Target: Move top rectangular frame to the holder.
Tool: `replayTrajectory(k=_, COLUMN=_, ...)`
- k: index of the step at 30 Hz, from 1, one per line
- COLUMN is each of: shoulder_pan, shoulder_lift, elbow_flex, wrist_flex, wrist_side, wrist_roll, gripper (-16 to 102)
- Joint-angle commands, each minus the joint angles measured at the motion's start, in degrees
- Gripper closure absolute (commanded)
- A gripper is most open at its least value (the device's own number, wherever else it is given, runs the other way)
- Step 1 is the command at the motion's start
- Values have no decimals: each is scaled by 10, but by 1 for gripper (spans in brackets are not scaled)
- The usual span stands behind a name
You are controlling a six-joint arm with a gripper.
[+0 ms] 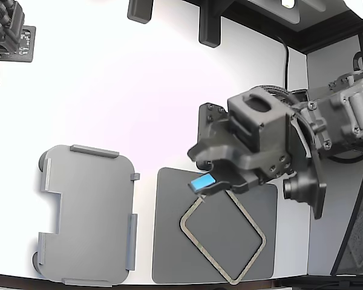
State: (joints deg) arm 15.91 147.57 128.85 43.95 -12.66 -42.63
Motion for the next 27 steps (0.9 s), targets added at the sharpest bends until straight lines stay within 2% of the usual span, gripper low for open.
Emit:
replayTrajectory(k=1, shoulder_pan=11, shoulder_lift=2, elbow_flex=-18, wrist_flex=13, wrist_side=-33, wrist_roll=-120, gripper=-14)
replayTrajectory(k=4, shoulder_pan=38, shoulder_lift=-4, elbow_flex=-13, wrist_flex=40, wrist_side=-39, wrist_roll=-192, gripper=-10)
replayTrajectory(k=7, shoulder_pan=76, shoulder_lift=-32, elbow_flex=-35, wrist_flex=69, wrist_side=-5, wrist_roll=-237, gripper=-14)
replayTrajectory(k=10, shoulder_pan=155, shoulder_lift=-98, elbow_flex=-102, wrist_flex=134, wrist_side=76, wrist_roll=-281, gripper=-13)
replayTrajectory(k=12, shoulder_pan=204, shoulder_lift=-145, elbow_flex=-152, wrist_flex=177, wrist_side=122, wrist_roll=-292, gripper=-3)
replayTrajectory(k=14, shoulder_pan=231, shoulder_lift=-175, elbow_flex=-186, wrist_flex=205, wrist_side=145, wrist_roll=-301, gripper=-14)
replayTrajectory(k=17, shoulder_pan=279, shoulder_lift=-210, elbow_flex=-214, wrist_flex=241, wrist_side=184, wrist_roll=-312, gripper=-12)
replayTrajectory(k=19, shoulder_pan=303, shoulder_lift=-224, elbow_flex=-219, wrist_flex=253, wrist_side=192, wrist_roll=-309, gripper=-11)
replayTrajectory(k=20, shoulder_pan=316, shoulder_lift=-231, elbow_flex=-220, wrist_flex=256, wrist_side=198, wrist_roll=-306, gripper=-5)
replayTrajectory(k=23, shoulder_pan=346, shoulder_lift=-273, elbow_flex=-249, wrist_flex=293, wrist_side=202, wrist_roll=-291, gripper=1)
replayTrajectory(k=25, shoulder_pan=373, shoulder_lift=-308, elbow_flex=-271, wrist_flex=316, wrist_side=208, wrist_roll=-272, gripper=0)
replayTrajectory(k=27, shoulder_pan=403, shoulder_lift=-339, elbow_flex=-293, wrist_flex=329, wrist_side=215, wrist_roll=-243, gripper=4)
